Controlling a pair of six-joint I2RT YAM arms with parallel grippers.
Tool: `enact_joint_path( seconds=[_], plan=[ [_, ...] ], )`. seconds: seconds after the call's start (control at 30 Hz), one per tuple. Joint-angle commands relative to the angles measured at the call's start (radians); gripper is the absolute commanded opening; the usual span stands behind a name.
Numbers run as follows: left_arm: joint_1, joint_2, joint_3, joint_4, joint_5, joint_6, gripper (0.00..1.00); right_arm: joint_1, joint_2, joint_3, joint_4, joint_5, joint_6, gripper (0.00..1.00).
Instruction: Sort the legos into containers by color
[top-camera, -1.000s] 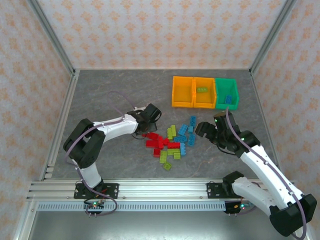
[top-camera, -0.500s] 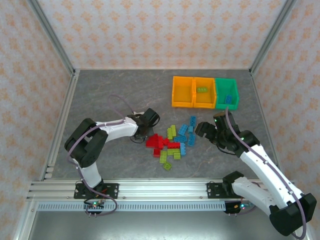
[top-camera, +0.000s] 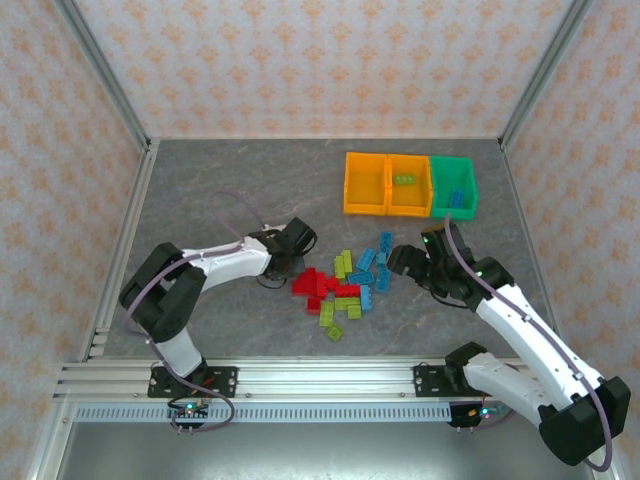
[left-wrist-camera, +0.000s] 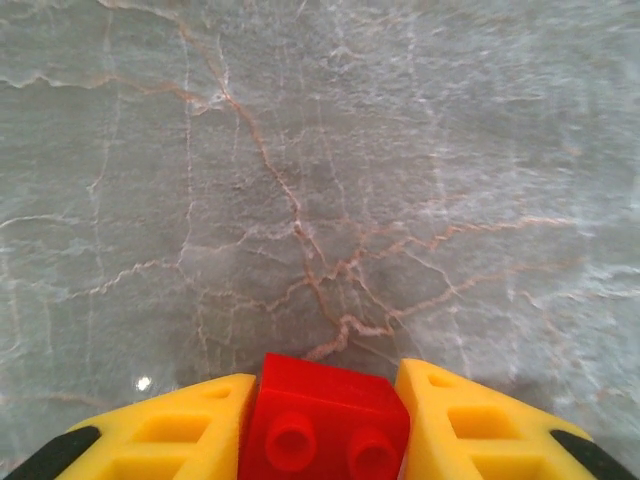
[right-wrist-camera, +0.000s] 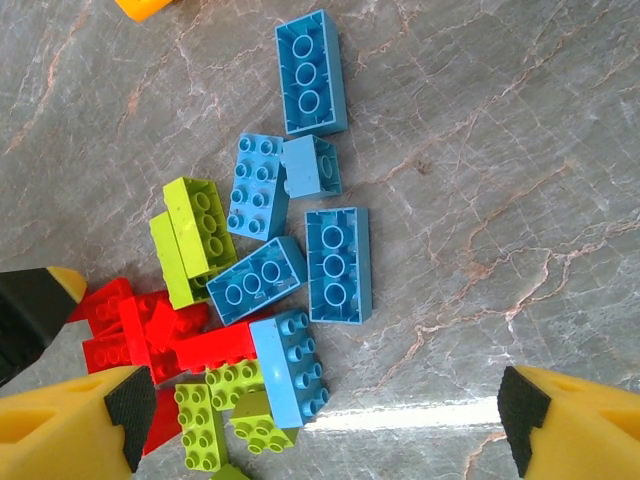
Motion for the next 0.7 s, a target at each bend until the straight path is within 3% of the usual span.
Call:
enact_joint_path(
  seconds=[0.0, 0.13, 0.27, 0.43, 0.67],
  plan=[
    [-0.035, -0.094, 0.068, -0.065, -0.049, 0.025, 0.3, 0.007, -0.003, 0.04, 0.011, 0.002, 0.016, 0.91],
    [-0.065, -0.088, 0.217, -0.105, -0.13, 0.065, 0.28, 0.009, -0.013, 0.038, 0.012, 0.012, 0.018, 0.9],
    [-0.079, 0.026, 0.423, -0.085, -0.149, 0.138, 0.28, 0.008, -0.031, 0.034, 0.011, 0.028, 0.022, 0.91],
    [-0.078, 0.309, 0.824, -0.103, -0.2, 0.264, 0.29, 0.008, -0.061, 0.034, -0.002, 0.041, 0.03, 0.91],
    [-0.039, 0.756, 1.525, -0.284, -0.233, 0.403, 0.29, 0.008, -0.094, 0.062, -0.055, 0.073, 0.017, 0.91]
  ],
)
